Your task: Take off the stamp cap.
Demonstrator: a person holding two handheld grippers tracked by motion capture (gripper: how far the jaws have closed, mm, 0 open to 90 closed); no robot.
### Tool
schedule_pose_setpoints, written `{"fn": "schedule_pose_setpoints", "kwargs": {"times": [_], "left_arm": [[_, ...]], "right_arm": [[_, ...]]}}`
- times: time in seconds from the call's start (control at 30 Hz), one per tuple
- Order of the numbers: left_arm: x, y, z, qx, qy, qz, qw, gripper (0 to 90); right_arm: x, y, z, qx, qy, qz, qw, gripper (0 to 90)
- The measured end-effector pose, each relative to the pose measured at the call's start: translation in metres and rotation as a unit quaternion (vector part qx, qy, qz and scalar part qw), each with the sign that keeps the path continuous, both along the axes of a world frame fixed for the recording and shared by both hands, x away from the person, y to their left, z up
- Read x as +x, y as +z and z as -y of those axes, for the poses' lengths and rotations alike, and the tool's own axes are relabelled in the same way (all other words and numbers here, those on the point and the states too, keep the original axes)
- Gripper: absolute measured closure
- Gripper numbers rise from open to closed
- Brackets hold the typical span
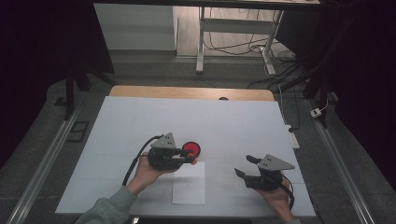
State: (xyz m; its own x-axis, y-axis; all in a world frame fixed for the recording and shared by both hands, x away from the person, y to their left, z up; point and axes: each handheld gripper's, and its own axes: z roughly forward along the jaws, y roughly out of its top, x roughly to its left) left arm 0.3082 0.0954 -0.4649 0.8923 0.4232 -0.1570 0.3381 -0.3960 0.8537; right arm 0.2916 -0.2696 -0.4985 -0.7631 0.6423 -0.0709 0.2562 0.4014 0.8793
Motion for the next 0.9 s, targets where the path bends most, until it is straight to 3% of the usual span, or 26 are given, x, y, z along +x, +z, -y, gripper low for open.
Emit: {"fn": "schedule_pose_setpoints", "kwargs": {"times": [0.17, 0.9], "left_arm": [[0.003, -0.002, 0.0, 0.001, 0.0, -0.005, 1.0, 71.7], [0.003, -0.003, 0.003, 0.006, 0.0, 0.001, 1.0, 71.7]], "right_arm": [[-0.002, 0.002, -0.007, 0.006, 0.007, -0.001, 1.0, 30.4], [-0.009, 0.004, -0.033, -0.013, 0.036, 0.002, 0.9993, 30.6]]}}
